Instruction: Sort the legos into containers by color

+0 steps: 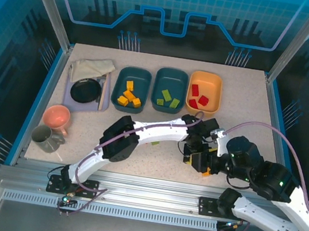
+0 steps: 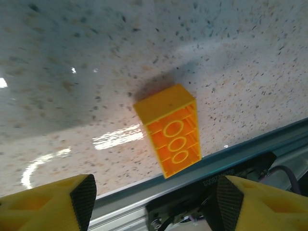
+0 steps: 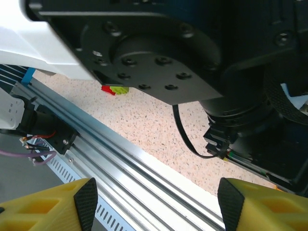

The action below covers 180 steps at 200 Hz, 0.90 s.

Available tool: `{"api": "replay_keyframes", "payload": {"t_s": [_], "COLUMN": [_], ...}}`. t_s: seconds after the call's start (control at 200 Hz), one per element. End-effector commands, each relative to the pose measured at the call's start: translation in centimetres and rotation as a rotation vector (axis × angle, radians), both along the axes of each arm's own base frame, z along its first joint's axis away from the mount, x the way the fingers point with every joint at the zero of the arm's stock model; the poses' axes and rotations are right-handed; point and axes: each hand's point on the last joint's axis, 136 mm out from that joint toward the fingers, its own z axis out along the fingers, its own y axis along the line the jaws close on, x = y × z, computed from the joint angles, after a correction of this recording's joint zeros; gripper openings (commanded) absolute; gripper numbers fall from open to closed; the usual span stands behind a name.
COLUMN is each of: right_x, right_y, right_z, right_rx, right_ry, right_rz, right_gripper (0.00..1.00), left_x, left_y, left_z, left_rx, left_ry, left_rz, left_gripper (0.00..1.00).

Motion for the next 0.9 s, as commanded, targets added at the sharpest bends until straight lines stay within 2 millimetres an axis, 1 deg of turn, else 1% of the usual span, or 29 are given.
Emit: {"api": "replay_keyframes", "payload": {"t_s": [0.0, 0.075, 0.185, 0.28, 0.43, 0.58, 0.715, 0.895], "right_x": [-0.6, -0.5, -0.3, -0.3, -0.3, -0.2, -0.2, -0.5], "right_y": [-0.9, -1.0, -1.1, -1.2, -1.4, -1.4, -1.3, -1.3], "right_z": [-0.4, -0.3, -0.1, -0.1, -0.4, -0.4, -0.5, -0.6], "right_rx": [-0.010, -0.010, 0.003, 0.010, 0.017, 0.029, 0.031, 0.036], "right_ry": [0.010, 0.005, -0.005, -0.013, -0.017, -0.023, -0.022, -0.021], "right_rz": [-0.014, -0.024, -0.036, -0.043, -0.054, -0.061, -0.055, -0.048], "right_gripper": [0.71, 0.71, 0.72, 0.72, 0.72, 0.72, 0.72, 0.72], "left_x": [-0.8, -0.8, -0.9, -0.9, -1.1, -1.4, -1.1, -0.3], "left_y": [0.1, -0.4, -0.4, -0.7, -0.7, -0.2, 0.9, 2.8], "left_z": [-0.7, -1.4, -2.5, -3.0, -3.7, -4.4, -4.5, -4.7], "left_rx": [0.057, 0.071, 0.126, 0.139, 0.189, 0.236, 0.282, 0.334], "left_ry": [0.079, 0.089, 0.098, 0.091, 0.073, 0.076, 0.060, 0.041], "left_rz": [0.034, 0.039, 0.047, 0.060, 0.070, 0.077, 0.090, 0.114], "left_gripper": [0.73, 0.73, 0.73, 0.73, 0.72, 0.64, 0.49, 0.44]}}
